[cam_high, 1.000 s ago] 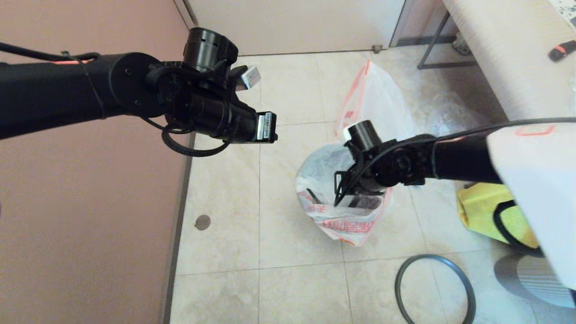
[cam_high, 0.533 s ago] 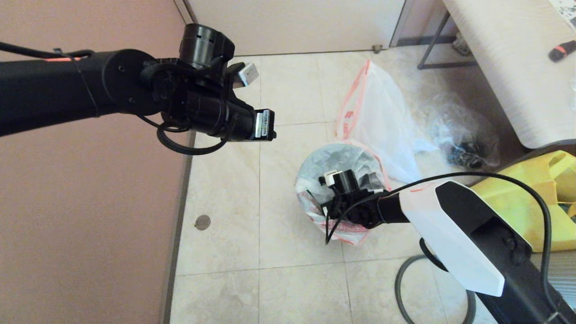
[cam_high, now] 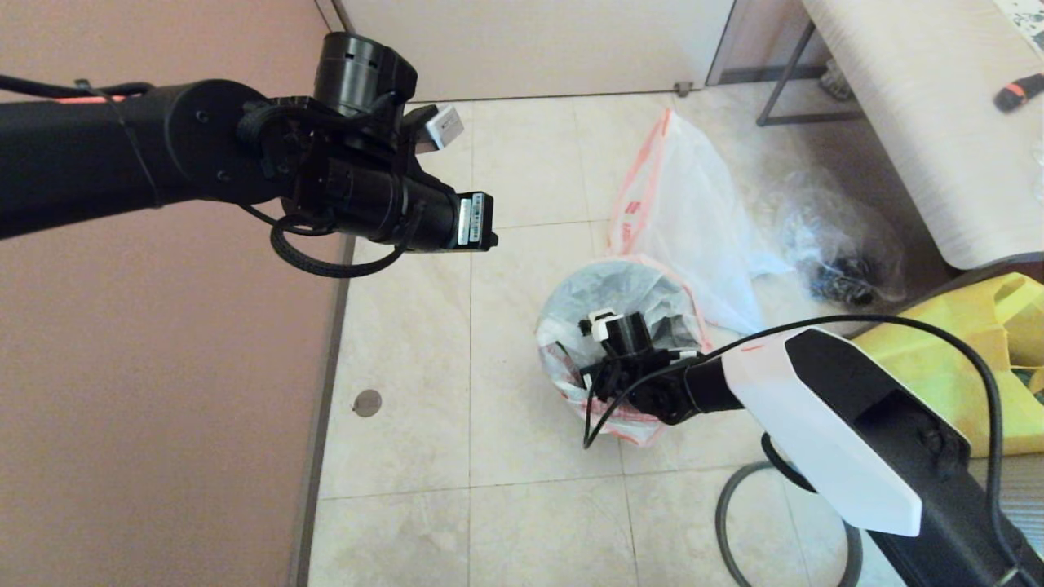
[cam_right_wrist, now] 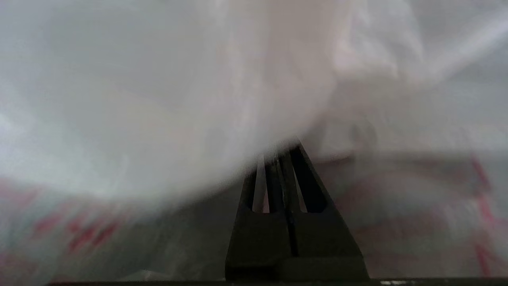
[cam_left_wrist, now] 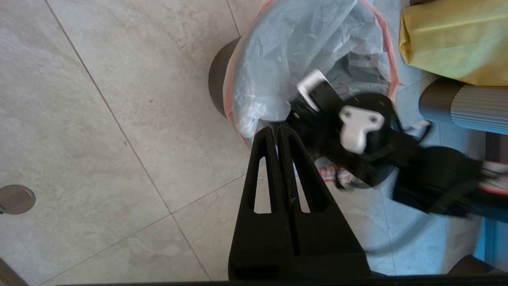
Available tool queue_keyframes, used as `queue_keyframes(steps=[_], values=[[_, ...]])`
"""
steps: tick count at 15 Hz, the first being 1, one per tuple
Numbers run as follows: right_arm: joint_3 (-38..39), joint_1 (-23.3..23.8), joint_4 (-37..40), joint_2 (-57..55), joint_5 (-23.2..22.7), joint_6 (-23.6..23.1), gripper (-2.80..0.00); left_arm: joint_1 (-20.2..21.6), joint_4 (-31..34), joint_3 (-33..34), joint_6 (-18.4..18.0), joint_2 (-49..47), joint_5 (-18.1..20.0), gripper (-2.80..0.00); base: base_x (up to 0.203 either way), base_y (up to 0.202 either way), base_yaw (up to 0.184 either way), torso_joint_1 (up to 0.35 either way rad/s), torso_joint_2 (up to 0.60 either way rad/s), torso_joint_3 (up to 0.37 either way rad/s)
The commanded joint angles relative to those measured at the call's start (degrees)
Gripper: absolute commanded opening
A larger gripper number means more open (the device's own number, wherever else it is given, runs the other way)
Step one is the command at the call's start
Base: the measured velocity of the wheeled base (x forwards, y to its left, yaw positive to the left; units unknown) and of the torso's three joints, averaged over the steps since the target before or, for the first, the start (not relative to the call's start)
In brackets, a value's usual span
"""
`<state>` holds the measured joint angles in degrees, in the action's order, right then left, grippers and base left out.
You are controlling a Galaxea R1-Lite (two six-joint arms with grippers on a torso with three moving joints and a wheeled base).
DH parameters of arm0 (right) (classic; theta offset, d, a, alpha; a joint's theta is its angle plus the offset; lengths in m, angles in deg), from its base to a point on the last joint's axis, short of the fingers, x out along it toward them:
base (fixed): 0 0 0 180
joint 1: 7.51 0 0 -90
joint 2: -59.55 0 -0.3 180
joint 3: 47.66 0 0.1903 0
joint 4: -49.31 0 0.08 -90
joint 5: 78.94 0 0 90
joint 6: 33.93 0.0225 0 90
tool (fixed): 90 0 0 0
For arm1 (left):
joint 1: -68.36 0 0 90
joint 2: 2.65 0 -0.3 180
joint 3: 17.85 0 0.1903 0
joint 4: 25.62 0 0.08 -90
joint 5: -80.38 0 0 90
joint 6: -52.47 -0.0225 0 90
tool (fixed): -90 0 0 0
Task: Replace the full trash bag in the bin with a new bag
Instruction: Put the new garbage bag on the trash can
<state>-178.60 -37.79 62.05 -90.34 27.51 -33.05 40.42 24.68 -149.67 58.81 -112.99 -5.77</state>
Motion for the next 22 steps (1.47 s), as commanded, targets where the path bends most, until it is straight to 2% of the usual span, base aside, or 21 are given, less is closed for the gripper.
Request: queue_keyframes(steps=[1, 3, 5, 7, 9, 10, 13, 18, 22], values=[[6.24, -0.8, 2.55, 8.5, 0.05, 1.78, -2.8, -0.01, 0.14, -0.03, 0.08, -0.05, 0.02, -2.8, 0.0, 0.0, 0.0, 0.0, 0.0, 0.0], [15.63, -1.94, 8.98, 20.07, -1.98, 7.26, -2.8, -0.12, 0.14, -0.09, 0.08, -0.14, 0.02, -2.8, 0.0, 0.0, 0.0, 0.0, 0.0, 0.0], [26.15, -2.05, 13.99, 32.96, -6.78, 12.21, -2.8, -0.21, 0.23, -0.09, -0.01, -0.32, 0.02, -2.8, 0.0, 0.0, 0.0, 0.0, 0.0, 0.0], [39.44, 0.12, 16.93, 44.88, -11.71, 15.64, -2.8, -0.53, 0.23, 0.08, -0.01, -0.41, 0.02, -2.8, 0.0, 0.0, 0.0, 0.0, 0.0, 0.0], [49.38, 5.28, 16.51, 50.12, -15.88, 18.13, -2.8, -0.8, 0.23, 0.35, -0.01, -0.23, -0.07, -2.8, 0.0, 0.0, 0.0, 0.0, 0.0, 0.0], [51.65, 6.73, 12.01, 50.31, -17.54, 19.39, -2.8, -0.8, 0.23, 0.35, -0.01, -0.14, -0.07, -2.8, 0.0, 0.0, 0.0, 0.0, 0.0, 0.0], [51.48, 7.51, -3.79, 45.88, -19.42, 21.09, -2.8, -1.04, 0.23, 0.44, -0.01, -0.16, -0.07, -2.8, 0.0, 0.0, 0.0, 0.0, 0.0, 0.0], [45.82, 8.07, -4.5, 38.67, -18.68, 21.01, -2.8, -0.89, 0.23, 0.42, -0.01, 0.2, -0.15, -2.8, 0.0, 0.0, 0.0, 0.0, 0.0, 0.0], [39.28, 13.24, -4.91, 31.41, -18.57, 21.09, -2.8, -1.68, -0.03, 2.11, -0.01, 2.2, -0.07, -2.8, 0.0, 0.0, 0.0, 0.0, 0.0, 0.0]])
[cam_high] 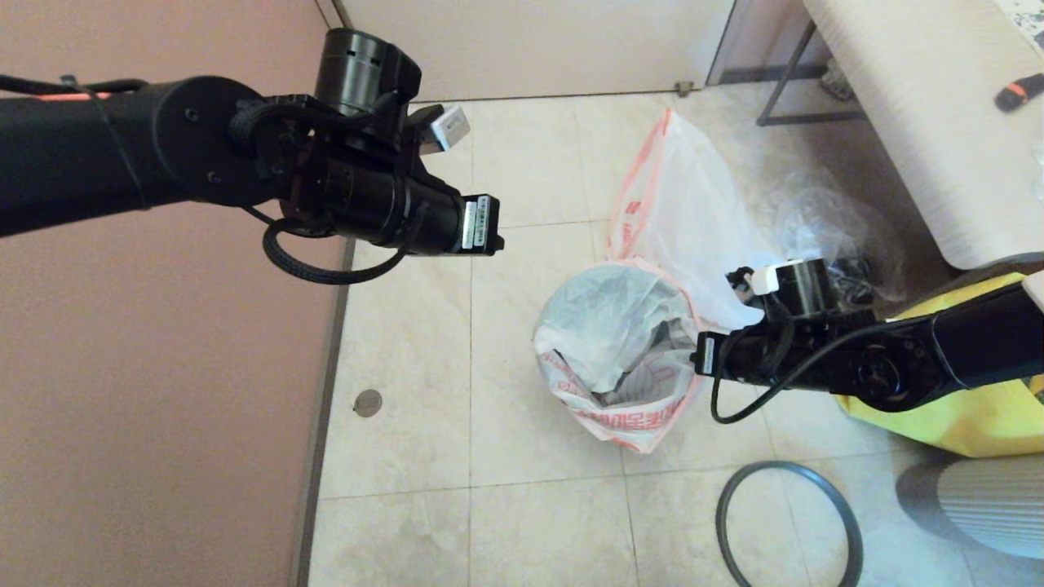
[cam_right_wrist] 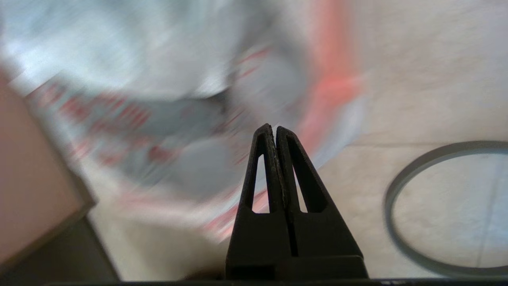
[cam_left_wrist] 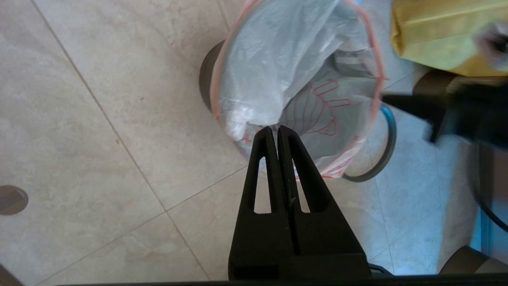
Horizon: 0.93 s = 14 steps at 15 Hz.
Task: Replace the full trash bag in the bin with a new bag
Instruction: Put the new garbage bag on the trash can
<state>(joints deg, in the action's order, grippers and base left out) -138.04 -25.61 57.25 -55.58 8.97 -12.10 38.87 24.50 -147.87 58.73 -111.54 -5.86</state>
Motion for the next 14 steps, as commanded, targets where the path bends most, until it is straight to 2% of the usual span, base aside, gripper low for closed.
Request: queue_keyframes(steps=[1, 5, 9, 12, 14], values=[[-1.8, 1.88, -0.16, -4.2, 0.05, 0.14, -2.8, -0.04, 0.15, 0.31, 0.07, 0.8, 0.01, -2.8, 0.0, 0.0, 0.0, 0.0, 0.0, 0.0], [-2.33, 2.64, -5.35, -4.49, -0.11, 0.31, -2.8, -0.13, 0.24, 0.66, 0.07, 1.76, 0.01, -2.8, 0.0, 0.0, 0.0, 0.0, 0.0, 0.0], [-2.95, 0.18, -5.22, -2.93, 0.06, 0.23, -2.8, 0.04, 0.24, 1.1, 0.07, 2.81, 0.1, -2.8, 0.0, 0.0, 0.0, 0.0, 0.0, 0.0], [-4.27, 0.57, -5.14, -3.84, 0.5, 0.17, -2.8, -0.13, 0.15, 1.1, 0.07, 2.81, 0.1, -2.8, 0.0, 0.0, 0.0, 0.0, 0.0, 0.0], [-4.57, 2.41, -5.21, -5.14, 0.93, 0.15, -2.8, -0.2, 0.15, 1.17, 0.07, 2.81, 0.14, -2.8, 0.0, 0.0, 0.0, 0.0, 0.0, 0.0]])
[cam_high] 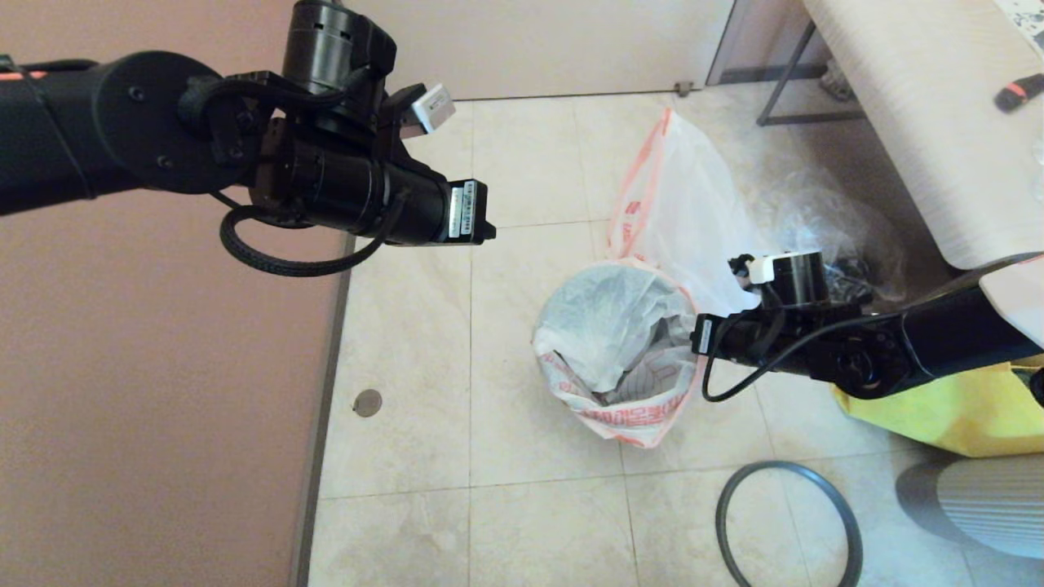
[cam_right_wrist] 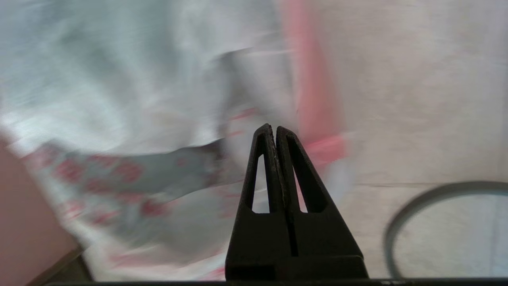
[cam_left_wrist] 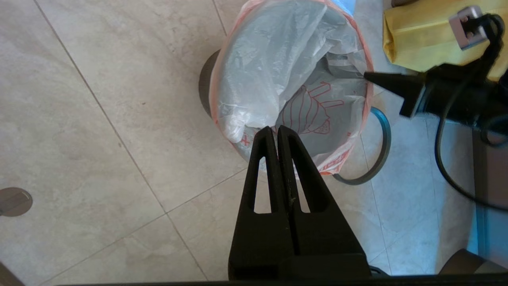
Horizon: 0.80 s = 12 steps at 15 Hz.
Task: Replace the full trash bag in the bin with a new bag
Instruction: Put the new garbage bag on the trash can
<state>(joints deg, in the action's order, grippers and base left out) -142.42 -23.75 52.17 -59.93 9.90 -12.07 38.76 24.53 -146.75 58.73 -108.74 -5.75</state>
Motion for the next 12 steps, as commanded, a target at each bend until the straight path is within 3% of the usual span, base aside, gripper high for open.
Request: queue_keyframes(steps=[1, 12], values=[[-0.23, 1.19, -0.36, -1.55, 0.01, 0.1, -2.8, -0.11, 0.11, -0.02, 0.07, 0.01, 0.08, -2.8, 0.0, 0.0, 0.0, 0.0, 0.0, 0.0], [3.29, 2.09, -0.41, 0.48, 0.71, 0.2, -2.8, -0.11, 0.11, -0.02, 0.07, -0.15, 0.08, -2.8, 0.0, 0.0, 0.0, 0.0, 0.0, 0.0]])
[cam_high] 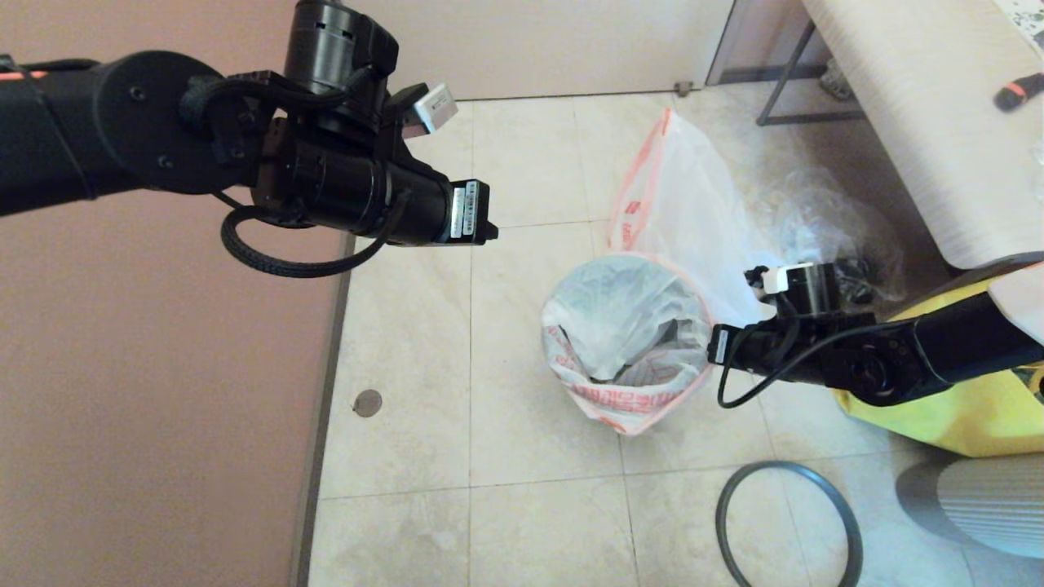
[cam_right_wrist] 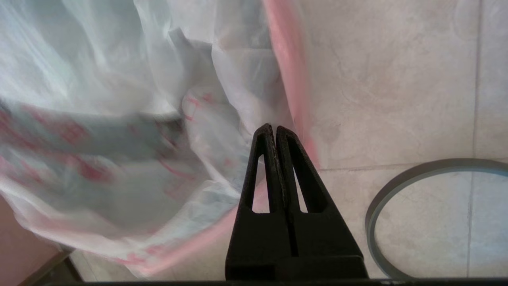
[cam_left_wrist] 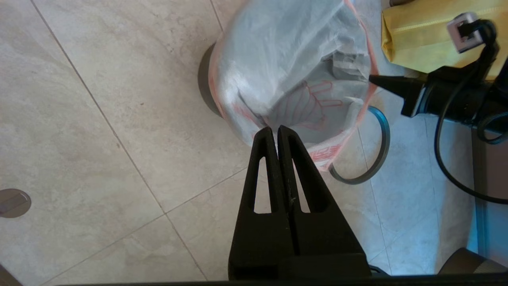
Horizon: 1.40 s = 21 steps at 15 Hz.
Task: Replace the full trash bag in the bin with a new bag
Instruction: Put the new garbage bag on the trash can
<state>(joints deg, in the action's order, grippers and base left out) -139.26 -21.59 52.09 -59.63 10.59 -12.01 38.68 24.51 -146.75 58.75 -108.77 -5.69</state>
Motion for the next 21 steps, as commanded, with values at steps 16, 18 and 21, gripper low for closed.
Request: queue_keyframes(steps=[16, 18, 21], values=[[2.97, -2.62, -7.64, -8.8, 1.4, 0.21, -2.8, 0.06, 0.05, -0.2, 0.05, -0.23, 0.02, -2.8, 0.0, 0.0, 0.0, 0.0, 0.0, 0.0], [2.75, -2.63, -9.76, -10.72, 4.37, -0.03, -2.8, 0.06, 0.05, -0.2, 0.05, -0.32, 0.02, -2.8, 0.0, 0.0, 0.0, 0.0, 0.0, 0.0], [7.25, -2.21, -6.81, -9.59, 8.17, -0.51, -2.8, -0.02, 0.05, -0.2, 0.05, -0.32, 0.02, -2.8, 0.0, 0.0, 0.0, 0.0, 0.0, 0.0]])
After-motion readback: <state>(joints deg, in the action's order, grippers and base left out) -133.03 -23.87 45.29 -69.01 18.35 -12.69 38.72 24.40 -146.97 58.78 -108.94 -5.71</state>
